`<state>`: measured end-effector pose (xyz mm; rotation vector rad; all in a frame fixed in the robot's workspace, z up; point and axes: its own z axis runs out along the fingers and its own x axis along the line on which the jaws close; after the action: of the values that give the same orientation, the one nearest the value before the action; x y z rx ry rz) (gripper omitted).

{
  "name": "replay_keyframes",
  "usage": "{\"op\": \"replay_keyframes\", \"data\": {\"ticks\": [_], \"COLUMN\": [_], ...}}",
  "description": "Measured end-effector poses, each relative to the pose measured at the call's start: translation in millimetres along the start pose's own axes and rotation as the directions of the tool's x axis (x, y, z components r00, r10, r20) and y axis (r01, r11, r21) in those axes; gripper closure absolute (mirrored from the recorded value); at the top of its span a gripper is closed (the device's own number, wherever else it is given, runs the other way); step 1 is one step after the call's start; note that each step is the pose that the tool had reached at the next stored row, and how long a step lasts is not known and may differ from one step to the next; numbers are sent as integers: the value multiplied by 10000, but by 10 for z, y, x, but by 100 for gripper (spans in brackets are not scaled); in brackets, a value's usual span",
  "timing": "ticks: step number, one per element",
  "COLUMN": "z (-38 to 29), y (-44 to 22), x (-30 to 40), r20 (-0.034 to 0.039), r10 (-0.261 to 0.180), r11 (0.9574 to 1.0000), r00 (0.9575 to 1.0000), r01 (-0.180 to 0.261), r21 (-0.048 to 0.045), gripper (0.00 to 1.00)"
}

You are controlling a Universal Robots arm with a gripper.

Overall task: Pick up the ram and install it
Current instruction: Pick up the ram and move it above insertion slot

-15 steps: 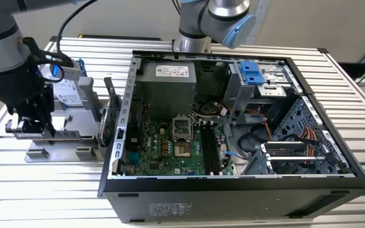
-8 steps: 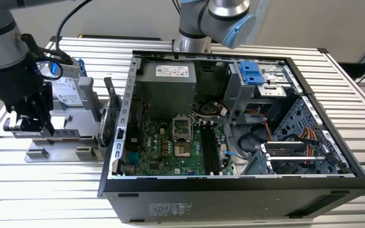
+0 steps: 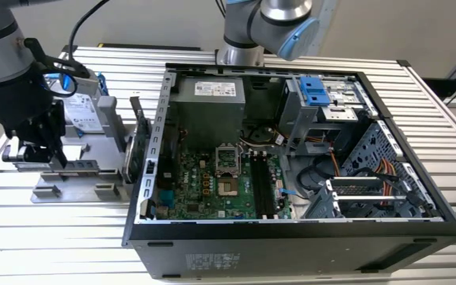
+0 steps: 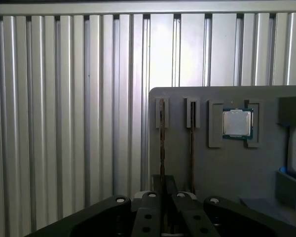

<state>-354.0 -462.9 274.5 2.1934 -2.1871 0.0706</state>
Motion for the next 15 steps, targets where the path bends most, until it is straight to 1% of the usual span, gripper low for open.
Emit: {"op": "replay_keyframes", "data": {"ticks": [15], "z": [-67], "y": [1], "x": [4], "r20": [-1], "r10": [-1], "r11": [10000], "r00": [10000], "r01": [1], "r21": [-1], "gripper": [100]}}
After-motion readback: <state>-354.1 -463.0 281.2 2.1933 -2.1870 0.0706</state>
